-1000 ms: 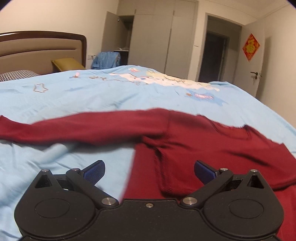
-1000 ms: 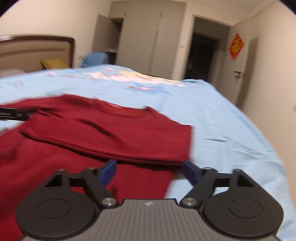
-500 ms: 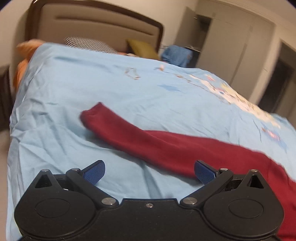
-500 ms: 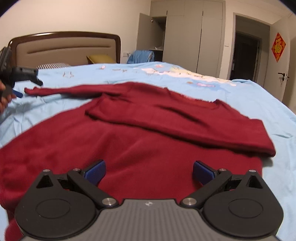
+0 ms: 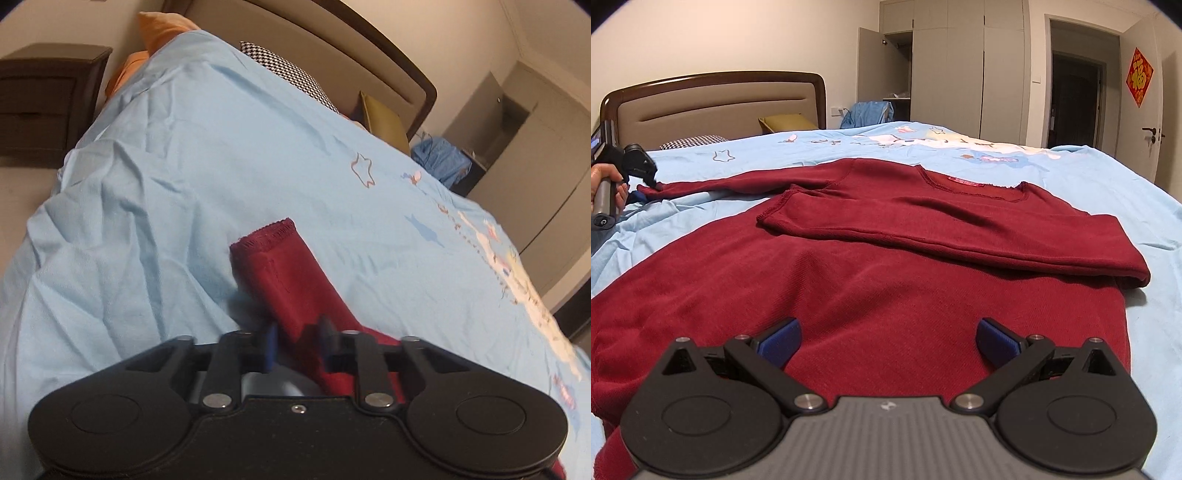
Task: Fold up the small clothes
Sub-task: 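Move the left gripper to the other sleeve cuff and close on it, then lay the held sleeve across the sweater body and open the left gripper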
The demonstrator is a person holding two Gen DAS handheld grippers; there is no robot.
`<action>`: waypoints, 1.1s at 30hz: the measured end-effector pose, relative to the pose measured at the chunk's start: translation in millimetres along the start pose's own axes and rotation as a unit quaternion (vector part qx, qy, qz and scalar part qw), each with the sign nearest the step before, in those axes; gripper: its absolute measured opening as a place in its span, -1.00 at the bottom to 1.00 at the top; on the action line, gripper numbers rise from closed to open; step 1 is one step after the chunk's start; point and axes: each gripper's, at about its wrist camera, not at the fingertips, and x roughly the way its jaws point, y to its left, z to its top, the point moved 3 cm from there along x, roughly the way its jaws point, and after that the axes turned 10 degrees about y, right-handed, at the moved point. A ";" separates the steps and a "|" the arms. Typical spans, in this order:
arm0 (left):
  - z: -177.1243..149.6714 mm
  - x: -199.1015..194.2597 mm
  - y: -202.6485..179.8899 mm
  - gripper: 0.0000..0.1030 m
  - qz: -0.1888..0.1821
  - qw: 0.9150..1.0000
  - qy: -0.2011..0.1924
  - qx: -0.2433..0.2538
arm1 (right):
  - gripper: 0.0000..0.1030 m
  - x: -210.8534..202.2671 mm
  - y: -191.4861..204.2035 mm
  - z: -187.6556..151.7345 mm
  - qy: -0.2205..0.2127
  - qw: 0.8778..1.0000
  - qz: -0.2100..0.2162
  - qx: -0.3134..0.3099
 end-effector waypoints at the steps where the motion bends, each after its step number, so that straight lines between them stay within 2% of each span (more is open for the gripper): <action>1: 0.3 -1.7 1.4 -0.81 -0.007 1.000 -0.008 0.000 | 1.00 0.0 0.0 -0.3 0.000 1.000 0.000 0.000; 5: 1.0 -12.5 0.7 -0.92 -0.050 0.998 -0.031 0.014 | 1.00 0.8 -0.5 -0.5 0.001 1.000 0.002 0.002; 9: 7.6 -28.0 -20.3 -0.93 -0.083 0.992 -0.070 0.064 | 1.00 1.3 -2.0 -1.7 0.000 1.000 0.006 0.006; 12: 10.8 -49.8 -49.8 -0.94 -0.123 0.981 -0.103 0.107 | 1.00 1.7 -2.1 -2.2 -0.003 1.000 0.007 0.008; 14: 7.9 -68.9 -78.6 -0.94 -0.155 0.969 -0.125 0.146 | 1.00 1.5 -2.5 -2.8 -0.005 1.000 0.007 0.009; 17: -8.0 -102.6 -127.9 -0.94 -0.214 0.941 -0.152 0.211 | 1.00 0.4 -3.3 -3.7 -0.013 1.000 0.009 0.013; 21: -47.1 -143.1 -193.1 -0.94 -0.322 0.888 -0.144 0.295 | 1.00 -3.6 -7.5 -5.3 -0.029 0.999 0.004 0.033; 24: -83.1 -162.6 -233.9 -0.94 -0.384 0.849 -0.111 0.346 | 1.00 -15.0 -12.6 -6.7 -0.050 0.996 -0.018 0.066; 27: -123.6 -174.4 -264.7 -0.94 -0.431 0.814 -0.071 0.383 | 1.00 -33.3 -21.9 -12.3 -0.070 0.991 -0.035 0.109; 30: -172.6 -176.4 -284.9 -0.94 -0.460 0.780 -0.024 0.424 | 1.00 -52.3 -34.8 -23.0 -0.072 0.985 -0.054 0.145; 33: -222.2 -168.2 -293.1 -0.94 -0.466 0.753 0.017 0.465 | 1.00 -72.9 -49.2 -36.6 -0.070 0.980 -0.084 0.166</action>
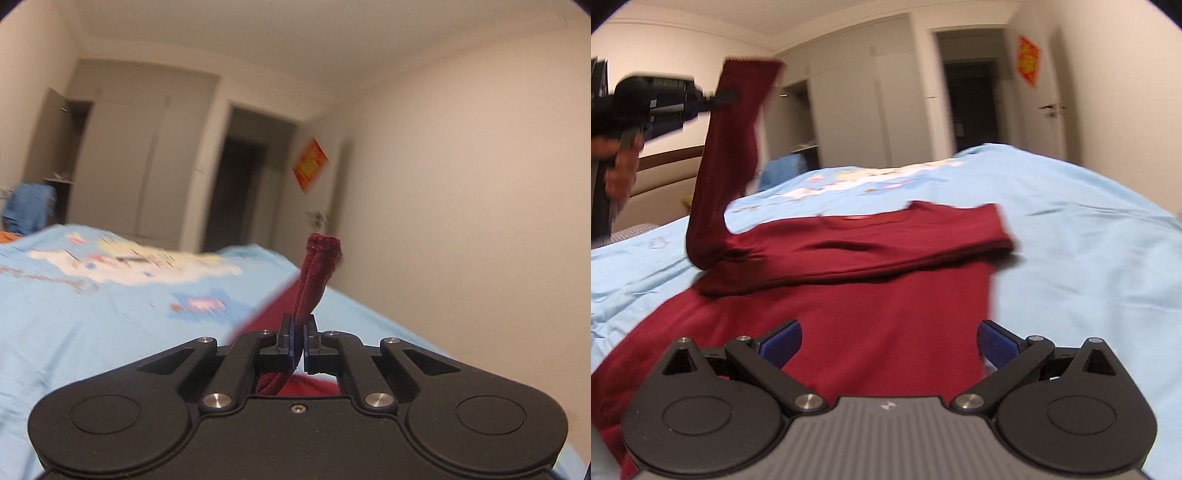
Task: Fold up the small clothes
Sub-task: 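Lay the held sleeve across the sweater body and open the left gripper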
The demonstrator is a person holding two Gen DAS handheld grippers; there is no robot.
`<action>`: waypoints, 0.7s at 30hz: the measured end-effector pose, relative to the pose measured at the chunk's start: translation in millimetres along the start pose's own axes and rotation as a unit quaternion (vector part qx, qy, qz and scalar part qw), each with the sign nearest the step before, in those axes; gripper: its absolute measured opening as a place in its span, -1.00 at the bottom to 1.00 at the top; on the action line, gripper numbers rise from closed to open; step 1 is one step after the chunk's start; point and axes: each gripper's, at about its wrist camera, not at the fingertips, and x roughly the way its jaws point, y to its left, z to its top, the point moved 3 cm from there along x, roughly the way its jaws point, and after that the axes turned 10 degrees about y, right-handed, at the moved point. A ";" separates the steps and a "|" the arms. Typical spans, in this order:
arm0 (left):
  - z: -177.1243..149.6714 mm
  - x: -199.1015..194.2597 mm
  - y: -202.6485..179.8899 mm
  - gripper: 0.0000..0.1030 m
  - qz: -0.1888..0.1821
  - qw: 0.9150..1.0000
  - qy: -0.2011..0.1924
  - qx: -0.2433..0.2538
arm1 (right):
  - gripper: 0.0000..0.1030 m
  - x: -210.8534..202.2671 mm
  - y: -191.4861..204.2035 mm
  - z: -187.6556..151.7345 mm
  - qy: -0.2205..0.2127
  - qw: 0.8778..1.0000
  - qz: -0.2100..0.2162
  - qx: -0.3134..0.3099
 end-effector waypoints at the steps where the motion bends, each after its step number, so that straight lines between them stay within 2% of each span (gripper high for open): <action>1: -9.5 9.7 -8.1 -0.94 -0.006 1.000 0.015 0.007 | 1.00 -5.5 -6.9 -2.1 0.000 1.000 -0.014 0.003; 6: -69.2 53.2 -31.7 -0.94 -0.042 0.994 0.097 0.006 | 1.00 -29.8 -39.9 -15.6 0.010 0.997 -0.066 0.023; 11: -112.4 65.4 -36.9 -0.88 -0.058 0.986 0.155 0.029 | 1.00 -39.6 -58.2 -24.9 0.017 0.995 -0.088 0.045; 13: -118.8 66.1 -35.6 -0.74 -0.066 0.981 0.177 0.035 | 1.00 -39.1 -59.1 -23.5 0.015 0.995 -0.087 0.050; 14: -123.1 66.1 -34.1 -0.61 -0.072 0.979 0.188 0.034 | 1.00 -38.3 -59.0 -22.9 0.012 0.995 -0.087 0.050; 15: -124.5 64.3 -32.3 -0.39 -0.076 0.977 0.194 0.031 | 1.00 -37.1 -58.3 -20.8 0.009 0.995 -0.085 0.049; 16: -122.2 59.2 -31.9 -0.29 -0.081 0.977 0.198 0.029 | 1.00 -35.2 -55.8 -18.2 0.005 0.995 -0.084 0.047; 18: -120.7 48.4 -28.0 0.12 -0.084 0.976 0.200 0.027 | 1.00 -33.4 -52.6 -11.4 -0.004 0.996 -0.078 0.046; 21: -113.2 23.0 -19.1 0.42 -0.081 0.978 0.193 0.017 | 1.00 -27.6 -46.4 0.6 -0.014 0.997 -0.066 0.040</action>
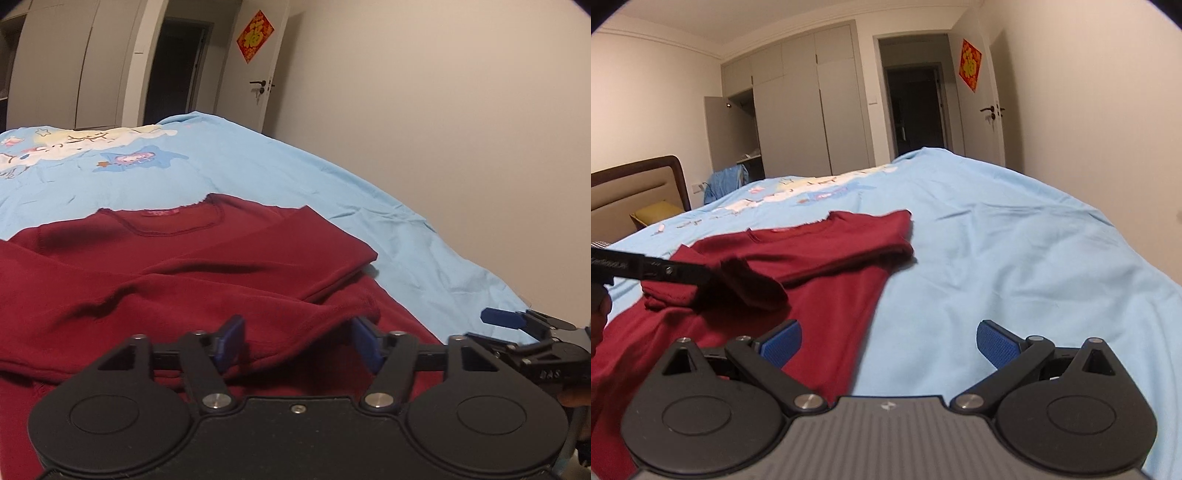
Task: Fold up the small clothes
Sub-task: 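Lay the held sleeve across the sweater body and open the left gripper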
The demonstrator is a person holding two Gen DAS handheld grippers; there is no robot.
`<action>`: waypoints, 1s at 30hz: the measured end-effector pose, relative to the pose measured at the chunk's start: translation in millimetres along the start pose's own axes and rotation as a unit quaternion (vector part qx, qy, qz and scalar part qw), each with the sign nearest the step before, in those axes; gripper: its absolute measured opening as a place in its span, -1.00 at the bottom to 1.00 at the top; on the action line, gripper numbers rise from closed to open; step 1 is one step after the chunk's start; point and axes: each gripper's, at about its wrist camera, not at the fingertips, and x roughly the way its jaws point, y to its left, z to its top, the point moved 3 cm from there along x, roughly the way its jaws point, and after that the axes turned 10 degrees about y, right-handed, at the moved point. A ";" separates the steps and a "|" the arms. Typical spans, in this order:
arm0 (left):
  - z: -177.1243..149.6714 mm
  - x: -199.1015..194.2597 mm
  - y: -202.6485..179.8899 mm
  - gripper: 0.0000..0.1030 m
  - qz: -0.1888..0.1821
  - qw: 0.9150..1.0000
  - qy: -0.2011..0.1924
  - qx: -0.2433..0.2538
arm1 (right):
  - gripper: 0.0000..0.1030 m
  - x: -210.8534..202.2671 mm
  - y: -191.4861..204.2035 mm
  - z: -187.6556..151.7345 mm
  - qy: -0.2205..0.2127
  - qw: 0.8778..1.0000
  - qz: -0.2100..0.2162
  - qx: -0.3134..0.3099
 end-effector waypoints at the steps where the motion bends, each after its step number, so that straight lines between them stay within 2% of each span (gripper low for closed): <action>1: -0.5 -7.9 4.6 0.45 0.000 1.000 0.000 -0.005 | 1.00 2.3 3.6 3.9 -0.003 1.000 0.005 -0.003; 3: -1.1 -22.6 16.1 0.53 0.012 1.000 -0.001 -0.014 | 1.00 6.5 10.3 11.7 -0.005 1.000 0.019 -0.004; 6: -5.0 -44.2 36.9 0.60 0.051 0.998 0.001 -0.028 | 1.00 13.4 21.3 20.9 -0.004 0.998 0.057 0.000; 8: -9.5 -57.0 52.7 0.64 0.077 0.996 0.002 -0.043 | 1.00 20.7 33.0 23.6 0.016 0.996 0.086 -0.015; 10: -14.1 -67.8 70.1 0.72 0.111 0.992 0.003 -0.067 | 0.99 26.6 40.7 23.1 0.037 0.990 0.138 0.004; 12: -18.2 -77.1 87.6 0.86 0.143 0.985 0.005 -0.094 | 0.99 34.8 44.6 24.6 0.062 0.976 0.205 0.045; 14: -21.3 -84.2 104.5 0.92 0.168 0.979 0.009 -0.118 | 0.99 46.4 46.8 28.1 0.086 0.960 0.251 0.093; 18: -21.1 -95.3 135.3 0.98 0.201 0.967 0.019 -0.154 | 0.97 77.2 50.9 37.7 0.132 0.917 0.325 0.191; 20: -18.1 -98.3 148.5 0.98 0.208 0.964 0.022 -0.161 | 0.96 90.5 53.7 41.8 0.142 0.900 0.347 0.224; 23: -9.6 -97.9 168.0 0.98 0.220 0.960 0.024 -0.172 | 0.88 110.3 55.2 48.5 0.146 0.889 0.343 0.266; 24: -6.1 -97.5 174.3 0.98 0.222 0.958 0.024 -0.178 | 0.75 116.9 53.4 49.7 0.145 0.890 0.330 0.279; 25: -1.9 -95.7 180.0 0.98 0.224 0.957 0.023 -0.184 | 0.48 121.4 51.8 51.5 0.143 0.896 0.307 0.288; 26: 2.2 -94.4 185.0 0.98 0.225 0.956 0.021 -0.189 | 0.30 123.9 50.6 53.4 0.136 0.907 0.279 0.286; 28: 10.4 -91.3 194.2 0.98 0.226 0.954 0.017 -0.198 | -0.54 122.3 52.0 59.0 0.110 0.939 0.218 0.242; 30: 20.0 -85.3 203.5 0.98 0.225 0.952 0.015 -0.206 | -0.80 115.2 55.8 61.1 0.080 0.962 0.188 0.183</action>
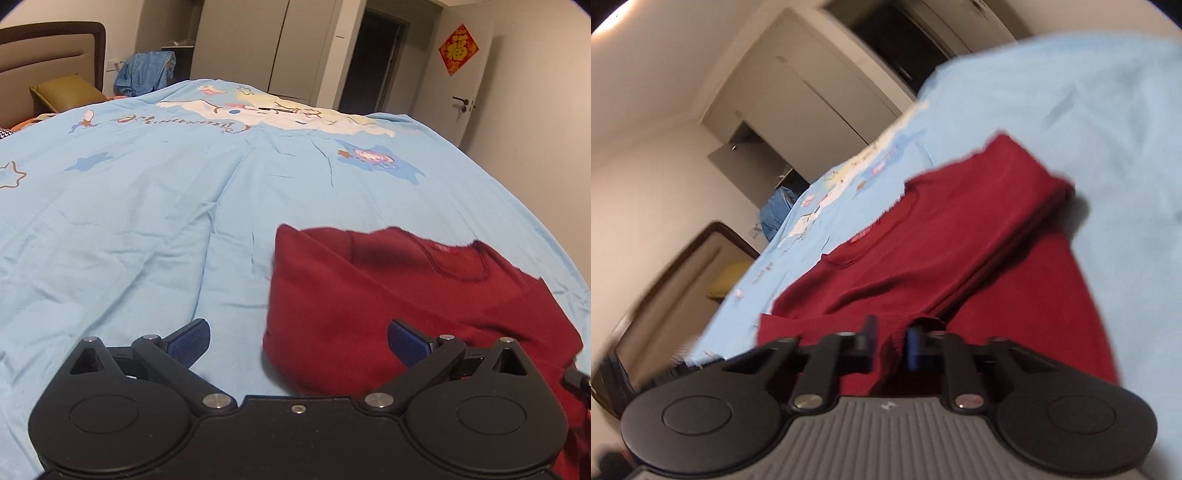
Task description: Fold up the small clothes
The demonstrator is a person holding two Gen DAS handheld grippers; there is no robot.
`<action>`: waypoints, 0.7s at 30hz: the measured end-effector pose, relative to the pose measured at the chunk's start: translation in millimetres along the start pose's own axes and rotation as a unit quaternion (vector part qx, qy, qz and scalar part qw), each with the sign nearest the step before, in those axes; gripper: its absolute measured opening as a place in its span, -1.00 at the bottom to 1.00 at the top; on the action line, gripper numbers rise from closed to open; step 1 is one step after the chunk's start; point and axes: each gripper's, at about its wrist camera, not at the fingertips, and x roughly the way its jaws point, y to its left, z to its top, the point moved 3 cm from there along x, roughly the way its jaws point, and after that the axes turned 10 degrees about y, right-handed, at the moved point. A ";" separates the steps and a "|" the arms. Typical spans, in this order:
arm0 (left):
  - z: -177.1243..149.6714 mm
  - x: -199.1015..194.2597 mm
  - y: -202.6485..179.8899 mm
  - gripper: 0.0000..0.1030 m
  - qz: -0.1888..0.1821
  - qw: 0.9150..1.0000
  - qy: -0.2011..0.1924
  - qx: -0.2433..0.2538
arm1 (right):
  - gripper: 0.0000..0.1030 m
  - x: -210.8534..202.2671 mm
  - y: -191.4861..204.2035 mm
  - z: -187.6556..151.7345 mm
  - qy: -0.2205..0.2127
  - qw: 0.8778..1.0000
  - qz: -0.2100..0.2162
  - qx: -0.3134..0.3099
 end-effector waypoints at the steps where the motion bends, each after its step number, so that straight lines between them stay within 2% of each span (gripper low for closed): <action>1: 5.2 4.1 1.2 0.98 0.000 1.000 0.000 -0.004 | -0.87 -3.3 4.4 -2.8 -0.011 0.999 -0.010 -0.035; 3: 16.5 15.0 3.5 0.98 -0.001 1.000 -0.001 -0.013 | -0.92 -7.9 15.1 -12.5 -0.036 0.992 -0.050 -0.113; 5: 28.9 28.2 5.7 0.98 -0.001 1.000 -0.001 -0.026 | -0.92 -8.9 23.0 -25.2 -0.056 0.976 -0.101 -0.187; 7: 41.4 41.9 7.1 0.98 -0.005 0.999 -0.002 -0.039 | -0.92 -2.9 24.9 -37.4 -0.056 0.962 -0.138 -0.228; 10: 63.5 64.6 9.2 0.98 -0.022 0.998 0.002 -0.066 | -0.92 6.1 18.4 -45.5 -0.037 0.968 -0.135 -0.209; 15: 102.9 97.9 1.7 0.93 -0.037 0.995 0.015 -0.089 | -0.90 0.5 8.6 -46.4 -0.037 0.977 -0.103 -0.186; 18: 122.1 111.9 -15.6 0.85 -0.050 0.996 0.028 -0.064 | -0.88 1.2 0.4 -42.4 -0.033 0.981 -0.086 -0.170; 21: 131.0 127.1 -41.7 0.76 -0.061 0.996 0.061 -0.010 | -0.82 -0.5 -0.8 -43.8 -0.033 0.982 -0.079 -0.166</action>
